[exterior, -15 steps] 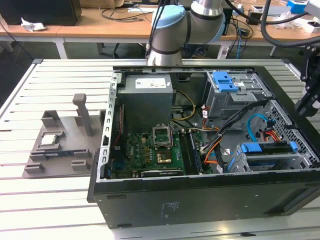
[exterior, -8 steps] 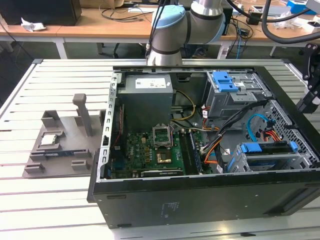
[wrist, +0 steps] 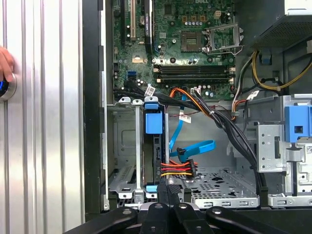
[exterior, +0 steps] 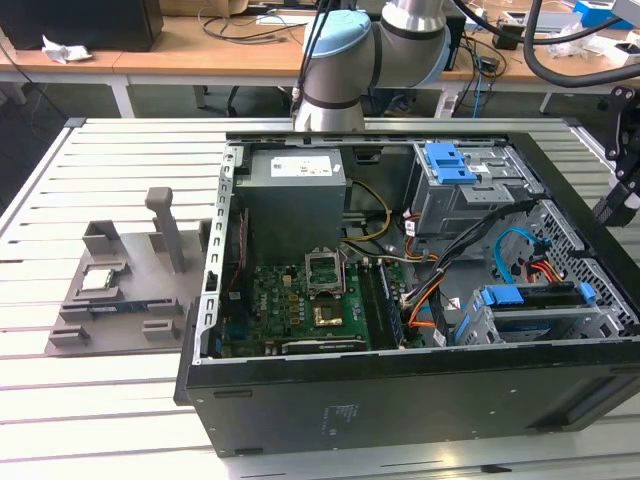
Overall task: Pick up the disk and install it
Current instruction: 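Insert the second disk wire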
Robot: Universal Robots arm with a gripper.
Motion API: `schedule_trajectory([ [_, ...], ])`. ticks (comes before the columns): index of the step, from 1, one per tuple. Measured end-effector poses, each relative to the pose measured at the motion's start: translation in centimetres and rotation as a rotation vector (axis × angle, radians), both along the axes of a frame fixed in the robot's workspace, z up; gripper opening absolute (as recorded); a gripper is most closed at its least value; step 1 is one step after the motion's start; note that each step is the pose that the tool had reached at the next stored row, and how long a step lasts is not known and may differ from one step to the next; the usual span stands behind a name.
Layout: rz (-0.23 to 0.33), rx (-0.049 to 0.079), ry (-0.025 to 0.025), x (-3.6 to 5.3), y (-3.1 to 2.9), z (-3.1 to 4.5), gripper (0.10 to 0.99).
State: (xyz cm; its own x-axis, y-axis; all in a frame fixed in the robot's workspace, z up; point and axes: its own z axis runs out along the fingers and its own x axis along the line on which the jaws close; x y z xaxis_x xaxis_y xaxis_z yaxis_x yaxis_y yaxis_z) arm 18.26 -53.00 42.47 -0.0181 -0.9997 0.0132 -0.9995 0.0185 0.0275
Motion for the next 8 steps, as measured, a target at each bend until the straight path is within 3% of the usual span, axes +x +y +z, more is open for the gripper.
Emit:
schedule_trajectory([
  [8, 0.000, 0.000, 0.0000, 0.00, 0.00, 0.03, 0.106],
])
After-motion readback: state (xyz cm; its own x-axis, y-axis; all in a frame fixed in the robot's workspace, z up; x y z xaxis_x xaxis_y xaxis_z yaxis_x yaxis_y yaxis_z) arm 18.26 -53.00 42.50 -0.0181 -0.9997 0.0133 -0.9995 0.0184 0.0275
